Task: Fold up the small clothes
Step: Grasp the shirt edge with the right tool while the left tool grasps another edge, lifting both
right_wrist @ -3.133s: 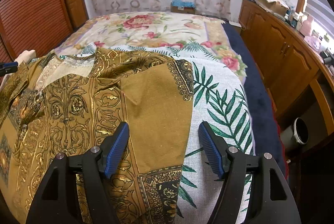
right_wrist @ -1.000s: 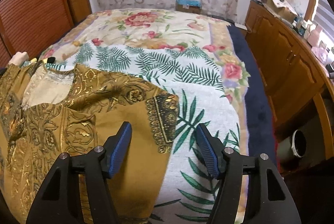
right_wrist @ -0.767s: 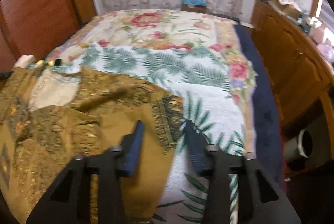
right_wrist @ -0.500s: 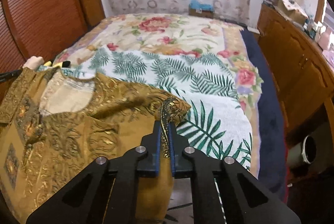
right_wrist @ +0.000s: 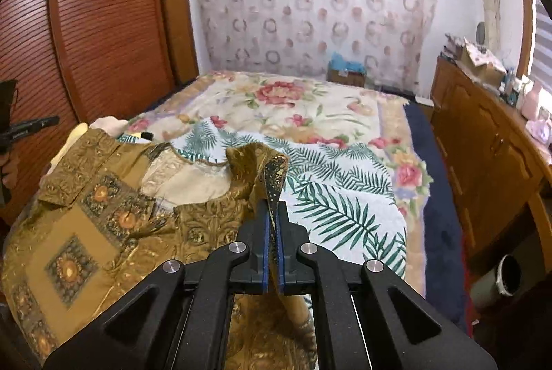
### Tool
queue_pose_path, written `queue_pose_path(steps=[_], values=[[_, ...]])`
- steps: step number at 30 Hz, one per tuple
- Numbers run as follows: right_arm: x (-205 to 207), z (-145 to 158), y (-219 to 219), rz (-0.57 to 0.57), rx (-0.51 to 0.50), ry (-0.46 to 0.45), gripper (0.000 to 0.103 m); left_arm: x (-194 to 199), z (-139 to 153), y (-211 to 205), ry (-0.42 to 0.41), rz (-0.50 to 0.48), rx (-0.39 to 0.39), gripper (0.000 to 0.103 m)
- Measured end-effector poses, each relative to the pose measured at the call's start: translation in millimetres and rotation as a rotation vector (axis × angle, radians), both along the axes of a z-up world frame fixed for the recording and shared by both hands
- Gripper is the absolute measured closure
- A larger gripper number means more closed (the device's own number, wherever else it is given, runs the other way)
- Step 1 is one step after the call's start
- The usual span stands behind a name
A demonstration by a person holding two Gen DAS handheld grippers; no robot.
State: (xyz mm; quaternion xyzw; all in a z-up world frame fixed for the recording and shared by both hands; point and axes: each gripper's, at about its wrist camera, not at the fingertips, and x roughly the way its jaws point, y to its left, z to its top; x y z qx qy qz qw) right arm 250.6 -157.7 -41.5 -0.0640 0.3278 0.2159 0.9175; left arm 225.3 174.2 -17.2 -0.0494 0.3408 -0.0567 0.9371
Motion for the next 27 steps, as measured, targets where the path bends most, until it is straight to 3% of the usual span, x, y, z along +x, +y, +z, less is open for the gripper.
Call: queue_pose_path(steps=[4,8,13,18,21,24,27], values=[[3.6,-3.6,7.6,-0.009,-0.028,0.004,0.103,20.2,-27.3,15.9,0.097,0.05,0.033,0.07],[11.7,-10.0,10.7,-0.023,-0.036,0.006,0.103,42.7,-55.8,32.3,0.185,0.093,0.031,0.07],[22.0,-16.9,11.8,-0.032,-0.038,0.017,0.103,55.7,-73.4,41.1,0.22,0.059,-0.079,0.07],[22.4,-20.1,11.4,-0.03,-0.029,0.027,0.103,63.7,-78.3,47.8,0.229,0.084,-0.143,0.07],[21.3,-22.0,10.8,-0.026,-0.028,0.029,0.103,61.3,-76.1,45.4,0.21,0.086,-0.112,0.102],[19.2,-22.3,11.0,-0.024,-0.023,0.026,0.103,48.7,-63.8,36.9,0.152,0.098,-0.037,0.103],[13.3,-20.7,11.6,-0.024,-0.024,0.009,0.103,24.9,-42.7,28.0,0.063,0.079,-0.028,0.103]])
